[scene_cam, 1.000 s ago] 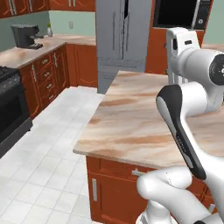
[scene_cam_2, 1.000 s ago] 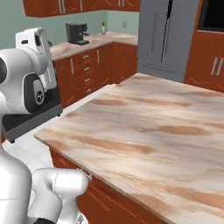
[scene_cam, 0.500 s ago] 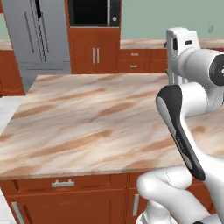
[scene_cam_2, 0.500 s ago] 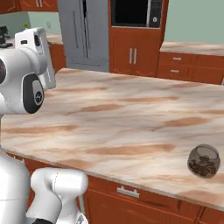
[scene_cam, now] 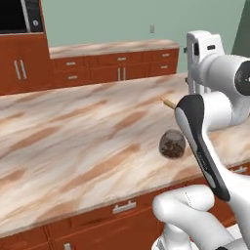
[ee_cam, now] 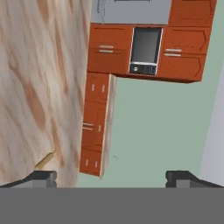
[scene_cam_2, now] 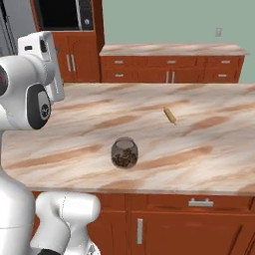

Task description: Pick the jar and jar from the dining table and place them in the open cabinet. Close the cabinet after placing the objects.

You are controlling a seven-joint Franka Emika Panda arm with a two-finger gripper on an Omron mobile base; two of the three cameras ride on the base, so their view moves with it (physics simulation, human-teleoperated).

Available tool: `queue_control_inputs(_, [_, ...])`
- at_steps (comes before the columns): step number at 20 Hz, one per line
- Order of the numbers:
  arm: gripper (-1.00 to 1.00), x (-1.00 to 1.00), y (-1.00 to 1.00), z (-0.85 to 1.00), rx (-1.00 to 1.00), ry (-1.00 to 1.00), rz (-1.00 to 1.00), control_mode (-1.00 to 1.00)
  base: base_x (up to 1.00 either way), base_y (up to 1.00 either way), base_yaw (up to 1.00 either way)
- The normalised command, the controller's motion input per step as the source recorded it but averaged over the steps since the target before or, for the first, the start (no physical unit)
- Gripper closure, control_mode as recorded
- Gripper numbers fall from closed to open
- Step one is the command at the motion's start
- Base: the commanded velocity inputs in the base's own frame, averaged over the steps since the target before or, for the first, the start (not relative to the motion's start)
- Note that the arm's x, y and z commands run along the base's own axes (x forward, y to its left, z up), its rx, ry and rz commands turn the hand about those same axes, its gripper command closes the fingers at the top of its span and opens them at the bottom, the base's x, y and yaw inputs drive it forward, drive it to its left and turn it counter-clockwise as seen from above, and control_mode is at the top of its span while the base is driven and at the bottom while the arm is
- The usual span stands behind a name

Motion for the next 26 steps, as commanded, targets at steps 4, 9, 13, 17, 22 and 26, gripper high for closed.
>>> queue_control_inputs(4, [-1.0,0.0,0.0,0.0,0.0,0.0,0.0,1.0,-0.03,-0.97,-0.29])
queue_control_inputs(9, [-1.0,0.0,0.0,0.0,0.0,0.0,0.0,1.0,0.19,-0.8,0.0])
queue_control_inputs(13, [-1.0,0.0,0.0,0.0,0.0,0.0,0.0,1.0,0.24,-0.36,0.04])
queue_control_inputs(17, [-1.0,0.0,0.0,0.0,0.0,0.0,0.0,1.0,0.13,-0.11,0.05])
queue_control_inputs(22, [-1.0,0.0,0.0,0.0,0.0,0.0,0.0,1.0,0.24,0.13,0.03])
queue_control_inputs(26, [-1.0,0.0,0.0,0.0,0.0,0.0,0.0,1.0,0.54,0.31,0.11])
